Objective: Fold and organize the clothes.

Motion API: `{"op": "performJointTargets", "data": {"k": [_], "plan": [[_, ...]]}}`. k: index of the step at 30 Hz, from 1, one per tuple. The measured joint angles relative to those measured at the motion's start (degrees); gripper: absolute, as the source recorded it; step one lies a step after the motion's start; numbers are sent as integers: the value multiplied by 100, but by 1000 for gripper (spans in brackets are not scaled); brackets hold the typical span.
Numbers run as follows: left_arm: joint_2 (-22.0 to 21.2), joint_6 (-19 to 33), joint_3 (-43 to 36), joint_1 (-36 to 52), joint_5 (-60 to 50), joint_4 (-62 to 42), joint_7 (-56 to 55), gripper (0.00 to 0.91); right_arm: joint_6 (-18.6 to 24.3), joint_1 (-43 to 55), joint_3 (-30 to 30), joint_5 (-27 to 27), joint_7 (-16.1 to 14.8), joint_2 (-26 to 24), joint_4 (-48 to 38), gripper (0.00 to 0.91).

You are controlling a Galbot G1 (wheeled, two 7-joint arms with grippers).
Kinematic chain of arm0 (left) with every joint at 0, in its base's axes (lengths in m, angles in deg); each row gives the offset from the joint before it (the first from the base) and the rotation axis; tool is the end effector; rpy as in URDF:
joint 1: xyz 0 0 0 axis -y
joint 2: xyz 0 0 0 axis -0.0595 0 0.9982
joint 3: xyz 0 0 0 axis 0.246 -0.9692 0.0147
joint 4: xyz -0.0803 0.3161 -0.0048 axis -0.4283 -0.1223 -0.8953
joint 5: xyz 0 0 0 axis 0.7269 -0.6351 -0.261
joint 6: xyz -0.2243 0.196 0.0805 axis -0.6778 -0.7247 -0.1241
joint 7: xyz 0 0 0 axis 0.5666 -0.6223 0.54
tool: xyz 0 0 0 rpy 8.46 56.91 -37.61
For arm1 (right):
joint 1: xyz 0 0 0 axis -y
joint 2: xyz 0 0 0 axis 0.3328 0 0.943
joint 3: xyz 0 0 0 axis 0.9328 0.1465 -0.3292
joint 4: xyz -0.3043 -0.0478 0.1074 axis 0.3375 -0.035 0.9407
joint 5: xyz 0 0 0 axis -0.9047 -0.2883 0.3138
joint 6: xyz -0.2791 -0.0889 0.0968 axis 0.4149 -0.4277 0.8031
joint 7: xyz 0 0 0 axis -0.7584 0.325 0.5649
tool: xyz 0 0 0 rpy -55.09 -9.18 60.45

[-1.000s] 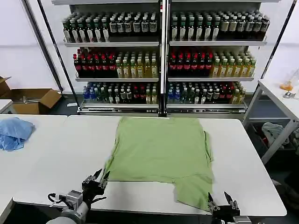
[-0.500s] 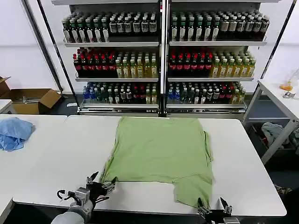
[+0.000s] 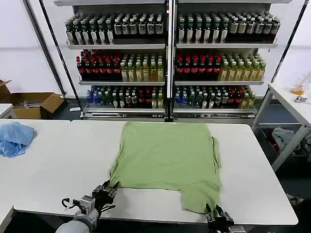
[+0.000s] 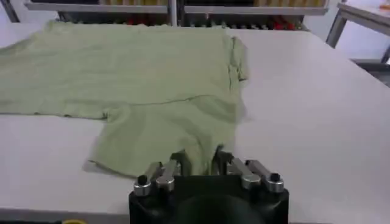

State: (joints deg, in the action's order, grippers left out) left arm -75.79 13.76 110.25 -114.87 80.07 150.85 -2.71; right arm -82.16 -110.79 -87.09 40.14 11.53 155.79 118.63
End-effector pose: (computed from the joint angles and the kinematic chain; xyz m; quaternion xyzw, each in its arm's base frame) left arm 0.1863 0.0567 -0.2910 -0.1039 -0.9541 -0.0829 0.2684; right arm 0.0963 -0.0178 -0.2664 0.0114 -0.9472 0.0161 0.3202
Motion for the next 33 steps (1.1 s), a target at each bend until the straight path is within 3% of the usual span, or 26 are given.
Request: {"op": "performJointTargets", "data": {"k": [19,33], "plan": [[203,339,373,-320,608,615,-2,30,1177,-444,-654,293,-183,-328,902,0],[470,329,608,-314,1001,1080,48,30,1392,151,-874,611,-69,-730,843,0]]}}
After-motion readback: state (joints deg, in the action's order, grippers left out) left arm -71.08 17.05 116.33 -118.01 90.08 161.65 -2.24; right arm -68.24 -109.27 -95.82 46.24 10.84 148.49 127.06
